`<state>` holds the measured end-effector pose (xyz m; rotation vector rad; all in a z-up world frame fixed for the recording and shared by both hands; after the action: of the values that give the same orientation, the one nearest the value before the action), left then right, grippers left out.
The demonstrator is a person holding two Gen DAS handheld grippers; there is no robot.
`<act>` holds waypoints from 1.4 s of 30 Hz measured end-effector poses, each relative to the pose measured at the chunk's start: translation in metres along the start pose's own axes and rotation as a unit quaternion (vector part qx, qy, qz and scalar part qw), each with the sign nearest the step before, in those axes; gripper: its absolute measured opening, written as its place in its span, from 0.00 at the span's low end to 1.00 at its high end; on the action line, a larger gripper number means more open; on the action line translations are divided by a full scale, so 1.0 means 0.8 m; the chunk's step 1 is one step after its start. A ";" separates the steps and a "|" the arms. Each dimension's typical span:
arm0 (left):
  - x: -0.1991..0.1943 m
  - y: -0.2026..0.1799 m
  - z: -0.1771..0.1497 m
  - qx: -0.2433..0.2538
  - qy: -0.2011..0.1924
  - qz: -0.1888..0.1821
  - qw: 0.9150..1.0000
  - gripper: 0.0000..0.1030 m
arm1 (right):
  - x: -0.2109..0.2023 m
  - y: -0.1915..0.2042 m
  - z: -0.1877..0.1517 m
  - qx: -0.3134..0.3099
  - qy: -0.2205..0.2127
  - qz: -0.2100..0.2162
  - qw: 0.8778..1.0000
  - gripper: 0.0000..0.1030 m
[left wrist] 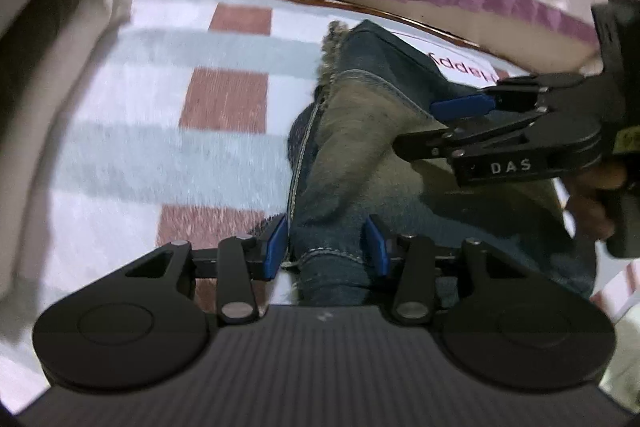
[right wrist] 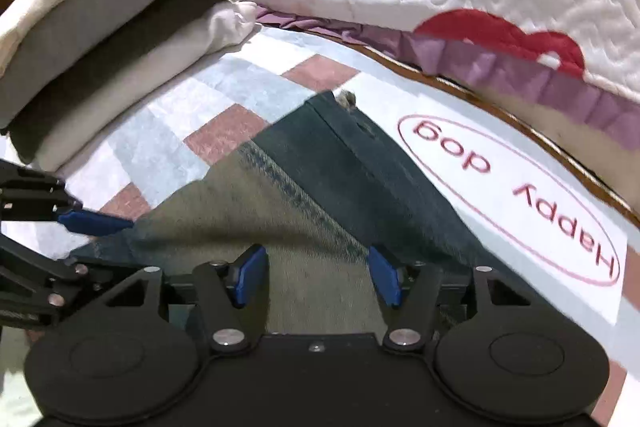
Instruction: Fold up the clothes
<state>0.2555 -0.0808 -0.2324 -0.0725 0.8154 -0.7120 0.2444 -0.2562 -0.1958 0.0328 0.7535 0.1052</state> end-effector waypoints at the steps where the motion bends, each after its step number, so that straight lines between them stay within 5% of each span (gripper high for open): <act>1: 0.001 0.003 -0.001 -0.012 0.001 -0.002 1.000 0.43 | 0.003 0.000 0.003 0.001 0.002 0.000 1.000 0.67; 7: 0.003 0.012 0.000 -0.051 -0.004 -0.003 0.999 0.49 | 0.021 -0.001 0.018 0.007 0.014 0.001 1.000 0.71; 10: 0.002 0.020 0.005 -0.050 -0.016 0.011 0.999 0.49 | 0.016 -0.013 0.022 0.067 -0.004 0.010 0.998 0.71; 13: -0.002 0.028 0.006 -0.058 -0.015 0.025 0.998 0.54 | -0.006 -0.029 0.020 0.141 -0.031 0.022 0.989 0.55; 19: -0.003 0.020 0.003 -0.060 -0.007 0.013 0.998 0.53 | -0.164 -0.042 -0.076 0.203 -0.113 -0.009 0.973 0.55; 22: 0.015 0.017 -0.003 -0.121 0.017 -0.025 0.992 0.57 | -0.201 -0.084 -0.164 0.288 -0.067 -0.041 0.954 0.57; 25: 0.031 0.018 -0.006 -0.154 0.029 -0.043 0.987 0.64 | -0.219 -0.099 -0.195 0.360 -0.066 -0.029 0.930 0.57; 28: 0.034 0.024 -0.005 -0.193 0.026 -0.055 0.979 0.62 | -0.215 -0.093 -0.196 0.423 -0.075 0.021 0.903 0.59; 30: 0.033 0.025 -0.006 -0.190 0.024 -0.054 0.980 0.54 | -0.199 -0.085 -0.195 0.430 -0.063 0.025 0.900 0.60; 31: 0.033 0.024 -0.005 -0.176 0.022 -0.053 0.983 0.49 | -0.190 -0.082 -0.195 0.433 -0.056 0.026 0.899 0.60; 32: 0.032 0.022 -0.003 -0.162 0.019 -0.051 0.985 0.34 | -0.182 -0.078 -0.195 0.433 -0.049 0.025 0.900 0.62; 35: 0.028 0.010 0.002 -0.106 0.005 -0.038 0.994 0.30 | -0.171 -0.074 -0.195 0.453 -0.051 0.030 0.890 0.68; 37: 0.026 0.002 0.006 -0.073 -0.003 -0.030 0.997 0.31 | -0.166 -0.070 -0.195 0.484 -0.058 0.043 0.872 0.68; 39: 0.029 0.008 0.004 -0.091 0.001 -0.037 0.995 0.32 | -0.154 -0.051 -0.201 0.539 -0.046 0.096 0.836 0.73; 42: 0.036 0.028 -0.004 -0.188 0.018 -0.069 0.980 0.36 | -0.148 -0.046 -0.197 0.551 -0.061 0.106 0.826 0.74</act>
<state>0.2793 -0.0803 -0.2604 -0.4618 0.9797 -0.6838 0.0541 -0.3066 -0.2324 1.2273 0.5928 -0.1364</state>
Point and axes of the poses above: each gripper's, at about its wrist camera, not at the fingertips, and x roughly the way its jaws point, y to its left, z to its top, the point moved 10 cm from there along x, roughly the way its jaws point, and after that the axes turned 12 degrees about -y, right-handed, at the moved point
